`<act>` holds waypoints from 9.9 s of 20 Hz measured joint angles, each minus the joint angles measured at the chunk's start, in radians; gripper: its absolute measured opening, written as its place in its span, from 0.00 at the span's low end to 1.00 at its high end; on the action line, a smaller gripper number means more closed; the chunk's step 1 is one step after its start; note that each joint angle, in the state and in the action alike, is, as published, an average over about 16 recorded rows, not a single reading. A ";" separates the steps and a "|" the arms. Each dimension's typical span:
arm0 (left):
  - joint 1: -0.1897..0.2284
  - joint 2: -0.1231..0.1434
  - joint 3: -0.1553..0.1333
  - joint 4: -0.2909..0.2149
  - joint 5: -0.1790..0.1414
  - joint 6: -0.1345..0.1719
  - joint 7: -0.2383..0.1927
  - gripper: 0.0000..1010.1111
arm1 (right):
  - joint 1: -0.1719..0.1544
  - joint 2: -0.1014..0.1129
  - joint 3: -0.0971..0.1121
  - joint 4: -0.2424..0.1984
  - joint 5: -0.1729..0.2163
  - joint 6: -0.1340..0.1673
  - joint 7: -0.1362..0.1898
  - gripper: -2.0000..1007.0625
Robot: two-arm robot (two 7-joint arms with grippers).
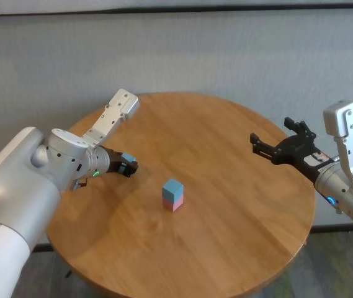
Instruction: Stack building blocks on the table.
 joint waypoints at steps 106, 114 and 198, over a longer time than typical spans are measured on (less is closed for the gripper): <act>0.248 0.002 0.153 -0.681 0.198 0.390 -0.182 0.42 | 0.000 0.000 0.000 0.000 0.000 0.000 0.000 0.99; 0.262 0.000 0.112 -0.703 0.202 0.371 -0.171 0.42 | 0.000 0.000 0.000 0.000 0.000 0.000 0.000 0.99; 0.243 0.065 0.025 -0.681 0.123 0.242 -0.121 0.99 | 0.000 0.000 0.000 0.000 0.000 0.000 0.000 0.99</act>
